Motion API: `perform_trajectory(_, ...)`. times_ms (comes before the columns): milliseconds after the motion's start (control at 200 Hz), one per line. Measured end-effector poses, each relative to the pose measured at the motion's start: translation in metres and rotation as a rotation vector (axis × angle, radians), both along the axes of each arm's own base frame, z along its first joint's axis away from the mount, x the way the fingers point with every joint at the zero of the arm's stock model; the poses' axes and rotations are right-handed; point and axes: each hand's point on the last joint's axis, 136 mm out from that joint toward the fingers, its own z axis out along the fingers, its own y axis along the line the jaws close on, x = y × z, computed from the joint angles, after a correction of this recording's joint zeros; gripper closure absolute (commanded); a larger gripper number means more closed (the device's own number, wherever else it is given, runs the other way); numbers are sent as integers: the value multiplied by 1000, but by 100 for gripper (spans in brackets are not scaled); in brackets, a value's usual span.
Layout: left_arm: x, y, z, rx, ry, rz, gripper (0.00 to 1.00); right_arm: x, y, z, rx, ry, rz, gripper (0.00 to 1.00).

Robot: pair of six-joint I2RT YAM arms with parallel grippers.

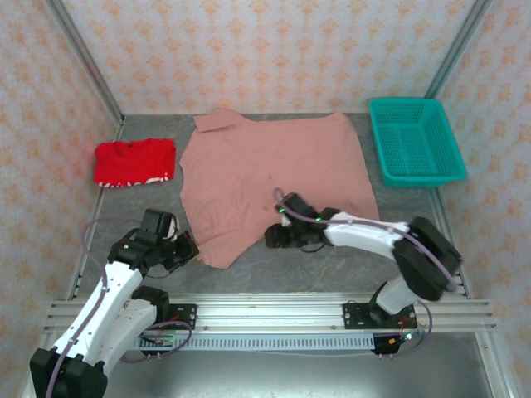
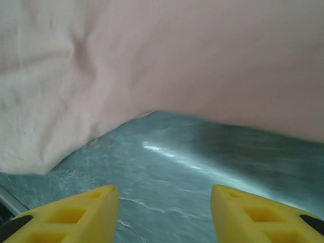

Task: Fold the inside-out t-shirt
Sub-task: Smooth out the T-shirt at the center of the table.

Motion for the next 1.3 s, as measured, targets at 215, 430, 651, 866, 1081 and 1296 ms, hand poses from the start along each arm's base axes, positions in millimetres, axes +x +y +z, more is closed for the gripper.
perform_trajectory(215, 1, 0, 1, -2, -8, -1, 100, -5, 57, -17, 64, 83, 4, 50)
perform_trajectory(430, 2, -1, 3, -5, -25, -2, 100, 2, 72, -22, 88, 121, -44, 76)
perform_trajectory(651, 4, -2, 5, -11, -35, -8, 100, 4, 84, -19, 106, 117, -42, 97)
perform_trajectory(866, 3, -5, 5, -23, -33, -23, 100, -6, 68, 2, 71, 137, -53, 98)
perform_trajectory(1081, -3, -15, 2, -9, -18, -85, 100, -8, 66, 23, 50, 162, -64, 94)
perform_trajectory(1296, -7, -16, -15, 29, 8, -102, 100, 15, 82, 38, 85, 168, -92, 77)
